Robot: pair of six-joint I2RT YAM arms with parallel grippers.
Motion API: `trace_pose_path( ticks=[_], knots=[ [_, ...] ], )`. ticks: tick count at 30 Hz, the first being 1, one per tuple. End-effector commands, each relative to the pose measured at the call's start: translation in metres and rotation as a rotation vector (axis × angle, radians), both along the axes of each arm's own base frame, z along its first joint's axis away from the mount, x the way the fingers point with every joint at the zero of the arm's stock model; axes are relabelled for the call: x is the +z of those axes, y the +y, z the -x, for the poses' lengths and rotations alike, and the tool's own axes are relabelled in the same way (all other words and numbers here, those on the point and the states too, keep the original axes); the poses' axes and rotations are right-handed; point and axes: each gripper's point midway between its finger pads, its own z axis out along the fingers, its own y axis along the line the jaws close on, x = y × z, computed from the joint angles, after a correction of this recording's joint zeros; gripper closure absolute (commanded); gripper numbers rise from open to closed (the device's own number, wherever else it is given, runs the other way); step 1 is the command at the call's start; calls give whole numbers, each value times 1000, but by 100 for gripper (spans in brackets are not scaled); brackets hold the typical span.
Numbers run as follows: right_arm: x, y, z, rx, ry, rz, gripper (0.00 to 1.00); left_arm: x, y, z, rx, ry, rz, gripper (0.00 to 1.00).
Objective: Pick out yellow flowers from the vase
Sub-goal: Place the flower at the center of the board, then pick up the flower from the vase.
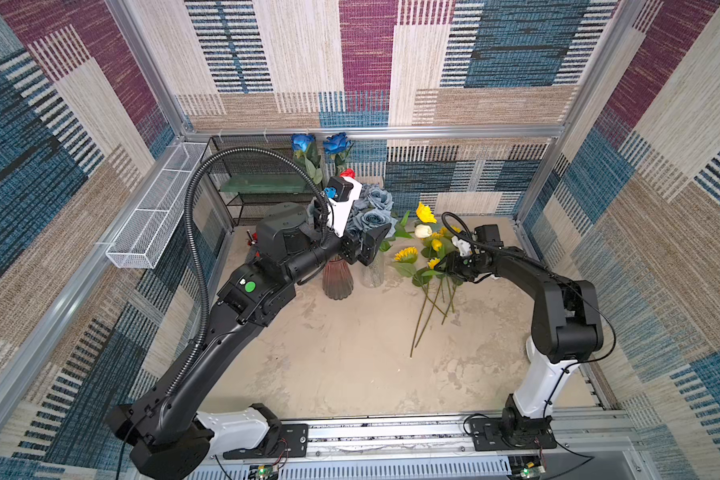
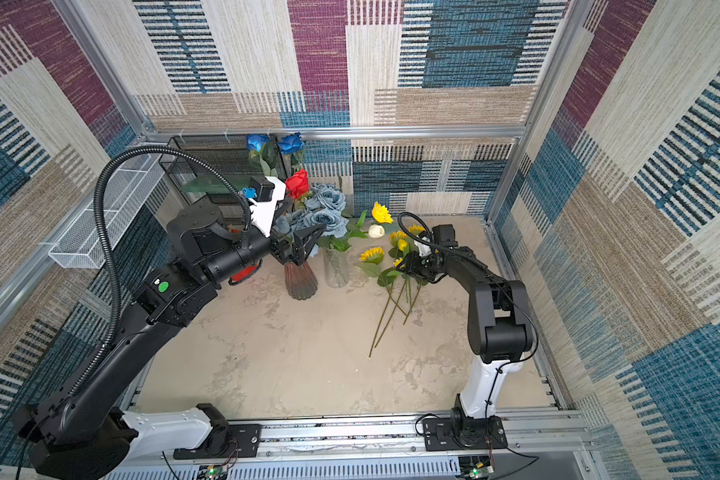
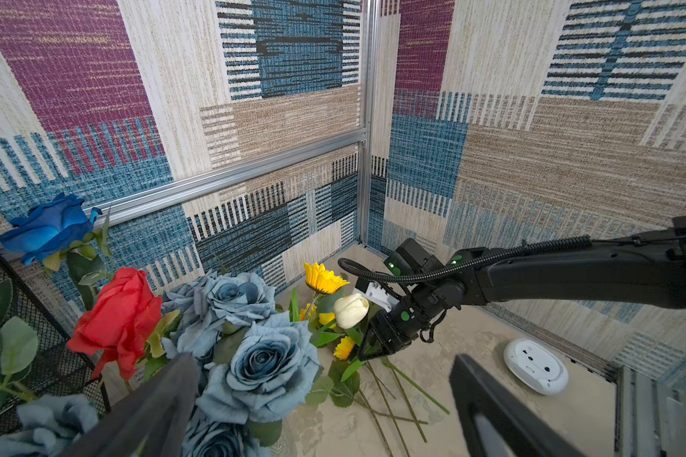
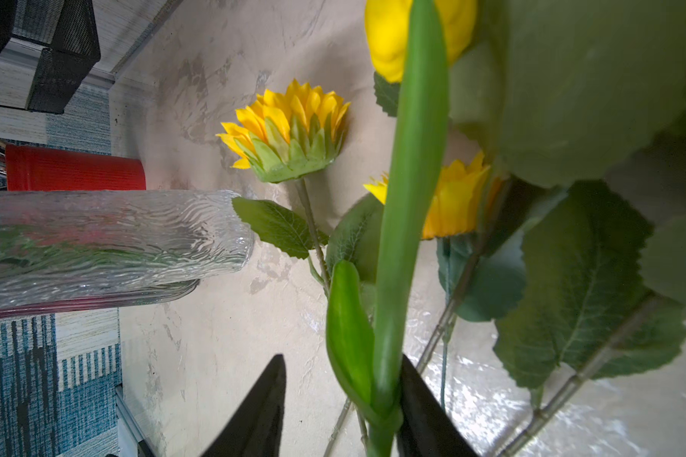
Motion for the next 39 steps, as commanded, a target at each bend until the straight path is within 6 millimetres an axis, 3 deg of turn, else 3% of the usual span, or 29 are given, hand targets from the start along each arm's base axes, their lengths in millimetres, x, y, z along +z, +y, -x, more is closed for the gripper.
trace_pose_path(
  ticks=[1, 9, 15, 17, 31, 35, 39],
  knots=[
    [10, -3, -1, -10, -27, 6, 48, 10, -1, 0, -4, -19, 24, 1],
    [55, -12, -3, -45, -131, -44, 24, 11, -2, -3, -1, -13, 21, 1],
    [85, -19, -2, -71, -204, -108, 18, 12, -4, -4, -5, -17, 24, 1],
    [94, -21, -2, -79, -228, -124, 2, 12, -4, -5, -5, -13, 21, 1],
    [148, -45, 2, -162, -395, -175, 4, 16, -10, -10, -11, -5, 4, 1],
    [169, -57, 9, -217, -472, -170, 4, 7, -15, -22, 12, 16, -36, 2],
    [183, -66, 18, -251, -535, -145, 4, -17, -29, -37, 45, 53, -125, 4]
  ],
)
